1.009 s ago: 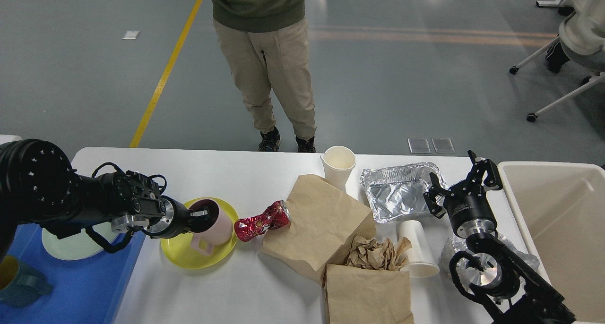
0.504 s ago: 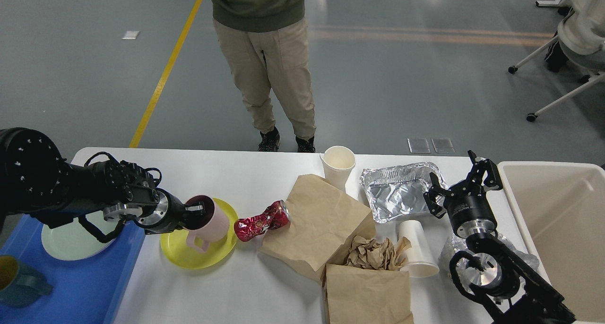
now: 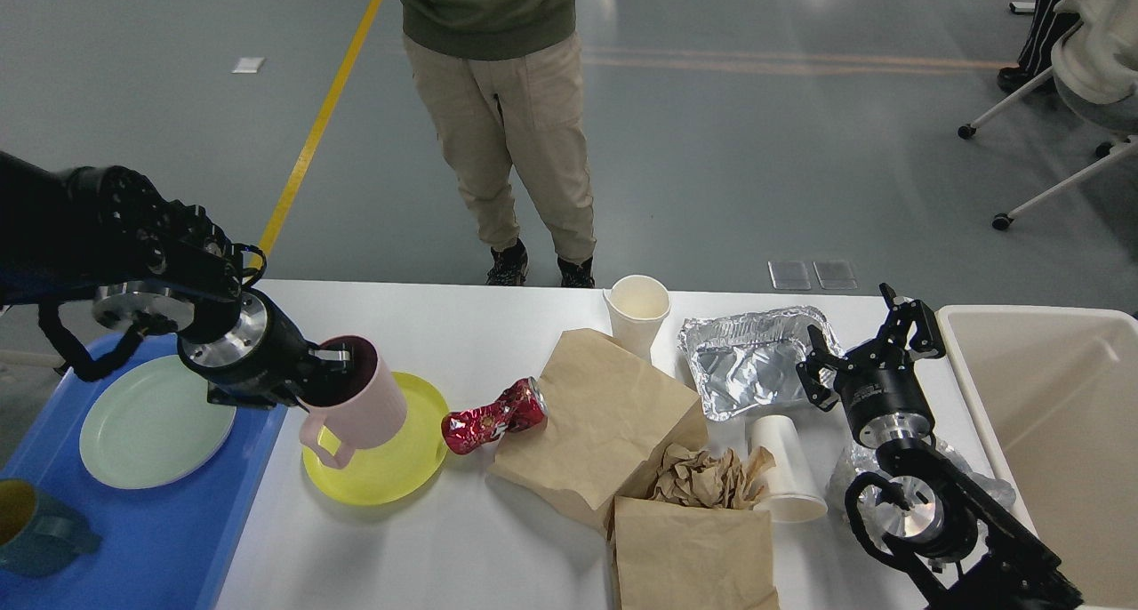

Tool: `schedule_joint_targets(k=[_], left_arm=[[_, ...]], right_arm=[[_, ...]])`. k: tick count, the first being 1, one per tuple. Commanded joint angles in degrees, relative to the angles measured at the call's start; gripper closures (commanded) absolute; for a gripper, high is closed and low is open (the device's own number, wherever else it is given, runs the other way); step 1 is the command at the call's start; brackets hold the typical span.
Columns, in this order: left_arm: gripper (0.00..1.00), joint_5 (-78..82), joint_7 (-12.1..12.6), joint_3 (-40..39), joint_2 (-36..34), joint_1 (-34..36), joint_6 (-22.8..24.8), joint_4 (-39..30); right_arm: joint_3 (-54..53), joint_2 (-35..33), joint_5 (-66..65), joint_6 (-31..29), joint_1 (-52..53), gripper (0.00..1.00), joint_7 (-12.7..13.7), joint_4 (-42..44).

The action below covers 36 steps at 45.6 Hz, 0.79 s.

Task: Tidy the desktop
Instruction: 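Carry the pink mug to the blue tray and lower it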

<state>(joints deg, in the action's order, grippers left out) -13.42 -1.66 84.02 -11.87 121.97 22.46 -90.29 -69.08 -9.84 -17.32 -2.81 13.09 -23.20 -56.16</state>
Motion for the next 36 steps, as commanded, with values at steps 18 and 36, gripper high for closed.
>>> schedule_joint_targets(k=[18,36], left_arm=[[1.0,0.06,0.16,4.22,-0.61,16.55,10.58,-7.88],[1.0,17.37,-0.19,7.12,-19.58,-4.7,-0.67,1.78]], right_arm=[[0.0,0.0,0.0,0.0,0.0,0.0,0.0,-0.01],[0.0,0.0,0.0,0.0,0.0,0.0,0.0,-0.01]])
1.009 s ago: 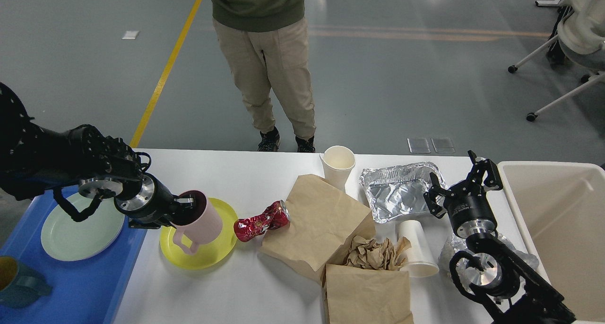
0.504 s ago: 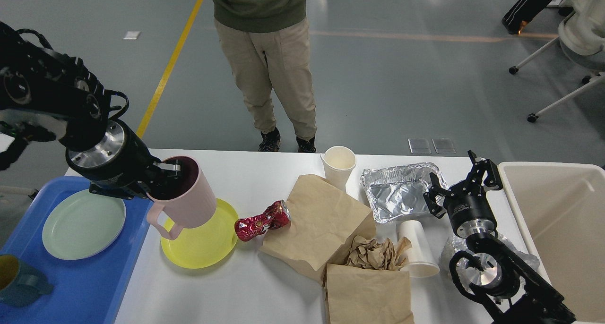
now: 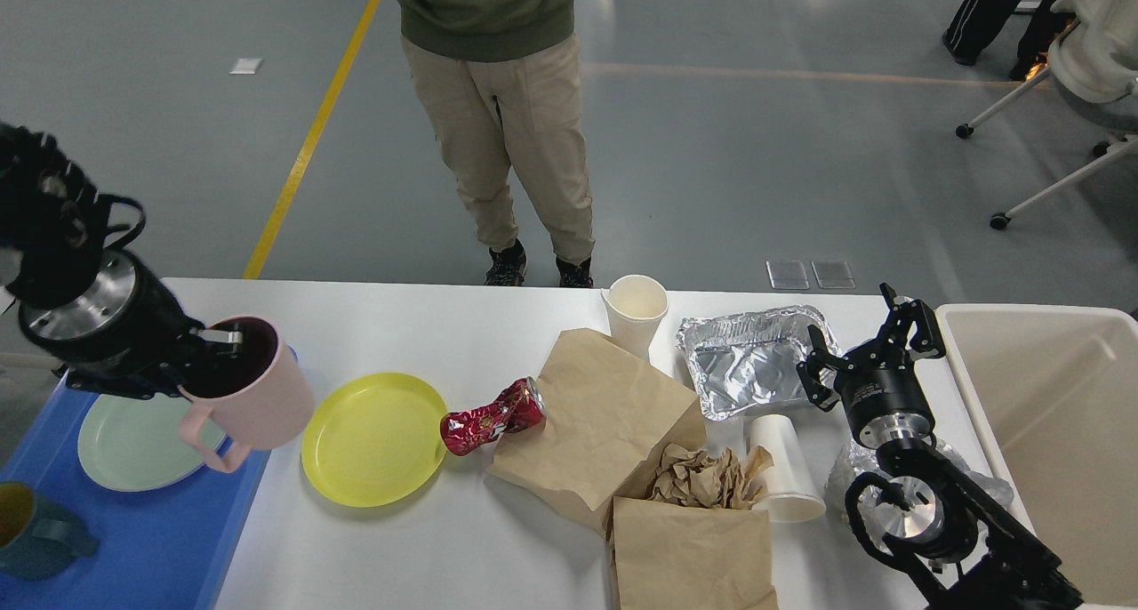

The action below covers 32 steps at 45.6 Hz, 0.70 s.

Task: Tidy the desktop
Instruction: 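Carry the pink mug to the blue tray and lower it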

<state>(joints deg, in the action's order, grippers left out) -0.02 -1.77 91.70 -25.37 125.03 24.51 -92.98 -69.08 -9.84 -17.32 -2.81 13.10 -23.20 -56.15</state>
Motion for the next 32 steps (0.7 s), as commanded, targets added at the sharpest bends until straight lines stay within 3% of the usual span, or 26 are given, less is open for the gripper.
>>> schedule_joint_targets(k=[1,13,22,32], left_arm=[[1.0,4.33,-0.34,-0.81,-7.31,-9.26,-2.72,5.78],[1.0,14.08,-0.34,-12.76,-19.88,-29.12,-2.45,18.53],[1.0,16.19,-0.17,-19.71,-20.24,-41.52,-2.28,27.49],[1.0,16.81,-0.34,-24.81,-19.28,-48.99,-2.28,33.48]], right_arm=[[0.0,0.0,0.0,0.0,0.0,0.0,0.0,-0.01],[0.0,0.0,0.0,0.0,0.0,0.0,0.0,-0.01],[0.0,0.0,0.0,0.0,0.0,0.0,0.0,-0.01],[0.0,0.0,0.0,0.0,0.0,0.0,0.0,-0.01]])
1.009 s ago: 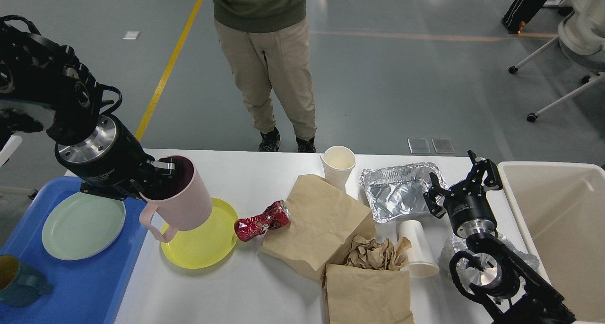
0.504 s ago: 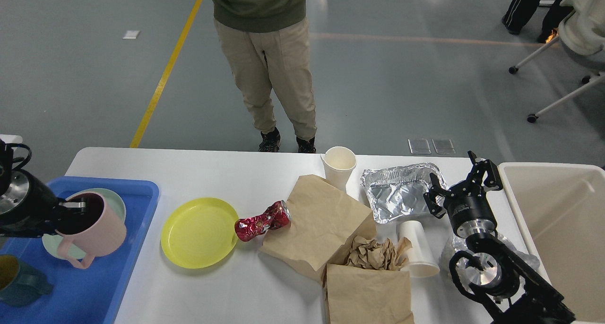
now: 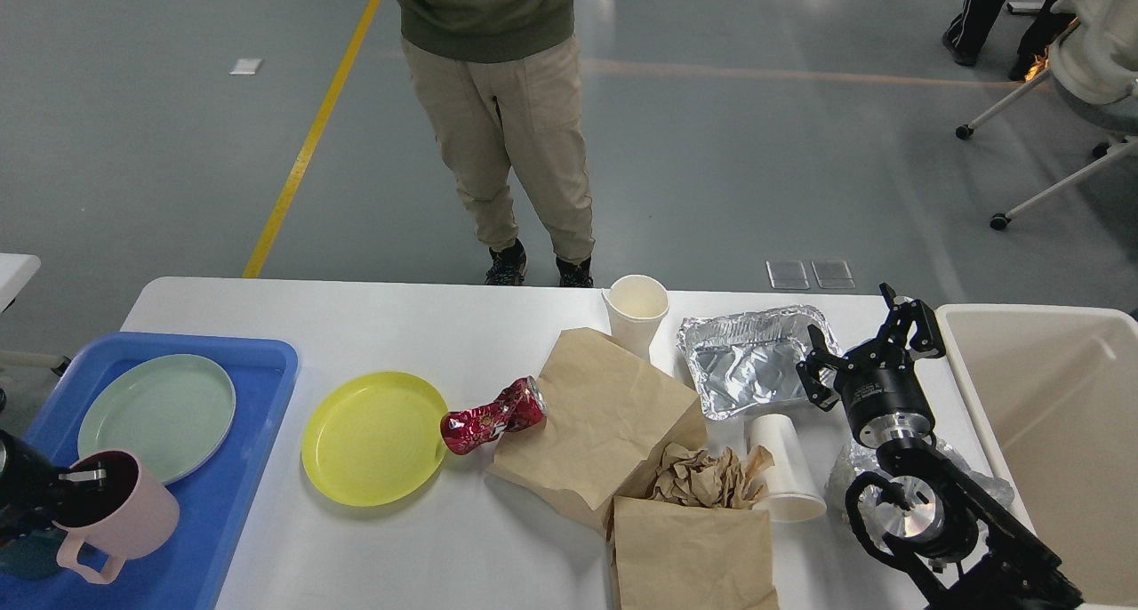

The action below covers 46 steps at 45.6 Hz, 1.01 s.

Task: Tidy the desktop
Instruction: 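Carry the pink mug to the blue tray and lower it, then open the left gripper and raise it off the pink mug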

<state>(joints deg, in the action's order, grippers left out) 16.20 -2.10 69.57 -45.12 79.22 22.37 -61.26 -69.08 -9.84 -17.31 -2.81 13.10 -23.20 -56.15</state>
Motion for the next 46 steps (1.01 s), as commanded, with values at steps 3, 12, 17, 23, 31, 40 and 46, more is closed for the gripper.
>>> schedule_joint_targets(k=[3,12,17,23,31,40,46], left_arm=[[1.0,1.11,0.35,-4.35,0.56,-4.51,-0.22,1.76],[1.0,1.81,0.61,-4.8,1.7,-4.95,-0.74,1.76],[1.0,2.17,0.61,-4.89,1.96,-5.57,-0.92,1.76],[0.99,2.17,0.52,-4.97,2.05,-6.01,-1.71,1.67],[0.5,1.02,-0.27,-4.89,1.79,-6.01,-2.85,1.58],[0.22,-0.21,-0.09,-4.18,1.52,-5.83,-4.96,1.06],[0.21,-0.21,-0.09,-3.92,1.26,-5.75,-4.96,1.06]], right_arm=[[0.0,0.0,0.0,0.0,0.0,0.0,0.0,-0.01],[0.0,0.0,0.0,0.0,0.0,0.0,0.0,-0.01],[0.0,0.0,0.0,0.0,0.0,0.0,0.0,-0.01],[0.0,0.0,0.0,0.0,0.0,0.0,0.0,-0.01],[0.0,0.0,0.0,0.0,0.0,0.0,0.0,-0.01],[0.0,0.0,0.0,0.0,0.0,0.0,0.0,-0.01],[0.0,0.0,0.0,0.0,0.0,0.0,0.0,-0.01]])
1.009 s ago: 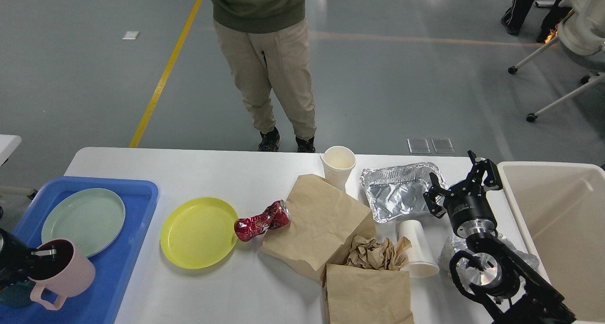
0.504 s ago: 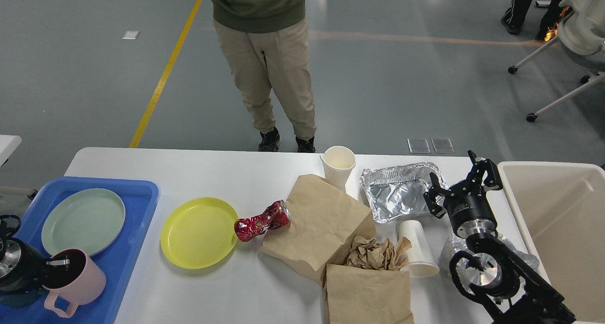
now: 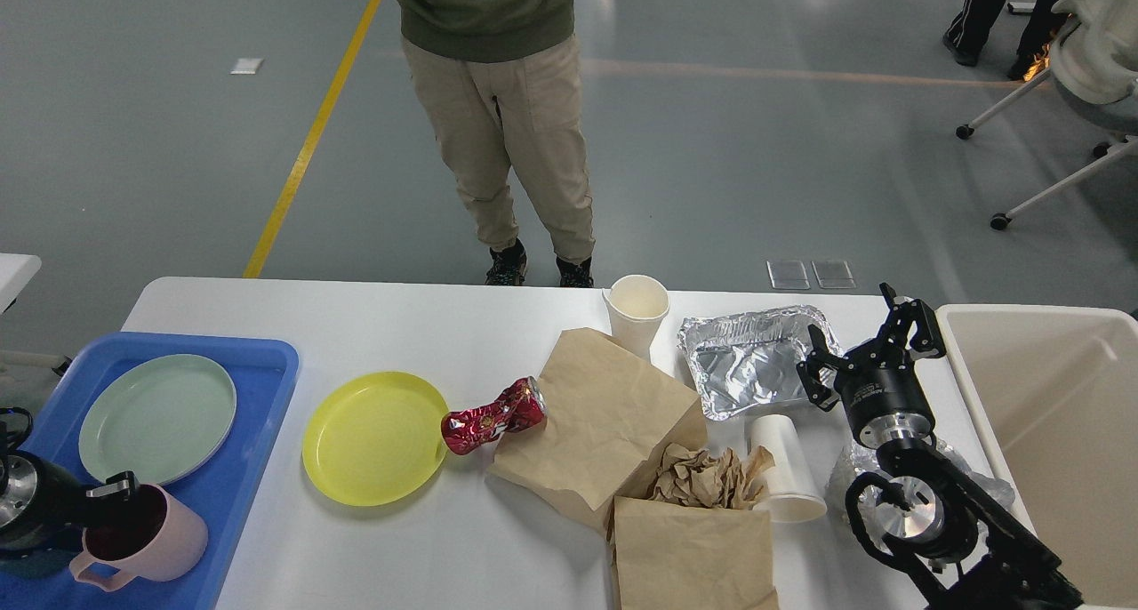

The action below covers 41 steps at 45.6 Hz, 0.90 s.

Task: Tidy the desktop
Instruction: 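Open the left gripper and raise it off the pink mug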

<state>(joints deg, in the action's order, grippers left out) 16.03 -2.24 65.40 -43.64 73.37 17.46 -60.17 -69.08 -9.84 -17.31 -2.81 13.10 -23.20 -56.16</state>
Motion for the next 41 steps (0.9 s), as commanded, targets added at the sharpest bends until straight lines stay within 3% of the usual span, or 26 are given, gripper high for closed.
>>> schedule_joint_targets(k=[1,14,22,27,34,41], left_arm=[[0.21,-0.03,-0.04,0.25,-0.3,0.11,-0.06,-0.12],[0.19,-0.03,0.83,0.34,-0.21,0.55,0.55,-0.21],[0.12,-0.12,0.66,2.09,-0.04,3.71,1.78,-1.96],[0.12,-0.12,0.66,7.8,0.31,10.12,2.84,-4.95],[0.1,-0.12,0.57,17.91,0.67,24.35,7.23,-11.28],[0.08,-0.12,0.66,23.45,3.73,37.36,15.83,-15.59]], right_arm=[[0.0,0.0,0.0,0.0,0.0,0.0,0.0,-0.01],[0.0,0.0,0.0,0.0,0.0,0.0,0.0,-0.01],[0.0,0.0,0.0,0.0,0.0,0.0,0.0,-0.01],[0.0,0.0,0.0,0.0,0.0,0.0,0.0,-0.01],[0.0,0.0,0.0,0.0,0.0,0.0,0.0,-0.01],[0.0,0.0,0.0,0.0,0.0,0.0,0.0,-0.01]])
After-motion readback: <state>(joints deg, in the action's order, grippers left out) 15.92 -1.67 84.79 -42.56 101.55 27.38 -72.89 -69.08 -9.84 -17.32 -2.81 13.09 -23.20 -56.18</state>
